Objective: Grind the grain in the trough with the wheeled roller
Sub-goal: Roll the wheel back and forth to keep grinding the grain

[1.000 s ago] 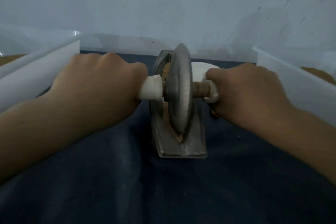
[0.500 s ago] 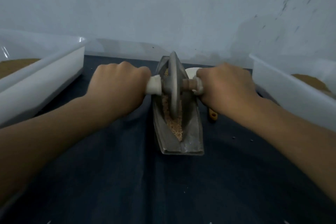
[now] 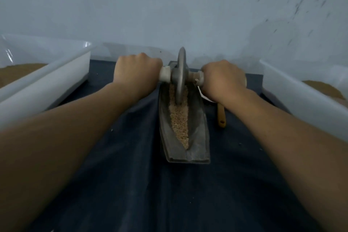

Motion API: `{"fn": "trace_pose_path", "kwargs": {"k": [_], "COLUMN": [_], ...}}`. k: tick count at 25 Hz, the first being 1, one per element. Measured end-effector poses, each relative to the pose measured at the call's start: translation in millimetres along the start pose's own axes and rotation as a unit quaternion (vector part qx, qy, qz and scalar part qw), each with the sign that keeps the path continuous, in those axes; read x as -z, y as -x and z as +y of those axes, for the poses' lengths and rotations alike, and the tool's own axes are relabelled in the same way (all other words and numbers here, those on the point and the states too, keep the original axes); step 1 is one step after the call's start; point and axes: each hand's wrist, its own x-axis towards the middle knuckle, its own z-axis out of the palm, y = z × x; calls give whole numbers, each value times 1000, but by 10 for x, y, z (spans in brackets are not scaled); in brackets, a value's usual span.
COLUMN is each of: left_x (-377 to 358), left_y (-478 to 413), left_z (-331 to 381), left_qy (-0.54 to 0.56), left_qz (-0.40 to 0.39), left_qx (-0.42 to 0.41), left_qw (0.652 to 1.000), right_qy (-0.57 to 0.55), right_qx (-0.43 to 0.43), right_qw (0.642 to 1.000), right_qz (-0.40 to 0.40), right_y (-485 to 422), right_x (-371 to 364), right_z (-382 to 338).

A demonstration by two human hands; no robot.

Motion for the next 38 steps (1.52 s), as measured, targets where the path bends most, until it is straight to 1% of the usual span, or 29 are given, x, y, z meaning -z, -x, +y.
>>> {"fn": "trace_pose_path", "kwargs": {"k": [2, 3, 5, 7, 8, 9, 11, 13, 15, 17, 18, 20, 22, 23, 24, 25, 27, 29, 31, 34, 36, 38], "left_x": [90, 157, 345, 487, 478, 430, 254, 99, 51, 30, 49, 96, 149, 173, 172, 153, 66, 20, 51, 210, 350, 523], "left_y": [203, 362, 640, 764, 750, 688, 475, 122, -113, -46, 110, 478, 678, 708, 710, 675, 481, 184, -20, 146, 424, 608], "left_z": [-22, -54, -153, -197, -186, -154, -48, 8, 20, 7, -8, -76, -256, -306, -308, -265, -98, 14, 41, 28, -44, -132], "left_qy": [-12, -16, -23, -13, -14, -16, -55, -39, -15, -3, 5, 11, 20, 25, 15, -9, -49, -38, -25, -46, -56, -39], "left_qz": [9, 25, 76, 104, 101, 86, 49, 34, -2, -1, 7, 57, 73, 73, 65, 59, 64, 46, 13, 9, 52, 100], "left_qx": [-12, -31, -78, -98, -96, -85, -55, -34, -5, -2, -8, -34, -77, -92, -97, -91, -52, -11, -1, -41, -94, -120], "left_qw": [1000, 999, 994, 990, 990, 993, 996, 998, 1000, 1000, 1000, 998, 994, 993, 993, 994, 995, 998, 1000, 998, 993, 987], "right_qy": [5, 10, 24, 0, -6, 5, 32, 16, -12, 2, 15, 38, 28, 22, 26, 35, 49, 14, -10, -14, -17, -34], "right_qx": [22, 40, 76, 95, 89, 71, 22, -4, -24, -13, 15, 79, 124, 137, 137, 118, 67, 24, 4, 15, 50, 80], "right_qw": [1000, 999, 994, 988, 989, 993, 999, 1000, 1000, 1000, 1000, 995, 985, 982, 982, 986, 992, 998, 1000, 1000, 998, 996], "right_qz": [4, 19, 73, 125, 119, 96, 38, 17, -11, -11, -4, 54, 120, 131, 129, 113, 90, 62, 29, 3, 21, 32], "right_y": [218, 370, 689, 895, 910, 858, 619, 252, 10, 43, 162, 473, 721, 762, 762, 707, 463, 148, -36, 243, 576, 829], "right_x": [66, 97, 174, 223, 208, 152, 33, -55, -52, 2, 50, 134, 263, 276, 238, 175, 26, -85, -134, -52, 41, 138], "right_z": [60, 112, 201, 254, 265, 263, 173, 85, 37, 26, 54, 155, 252, 276, 269, 250, 176, 99, 58, 138, 258, 364]}}
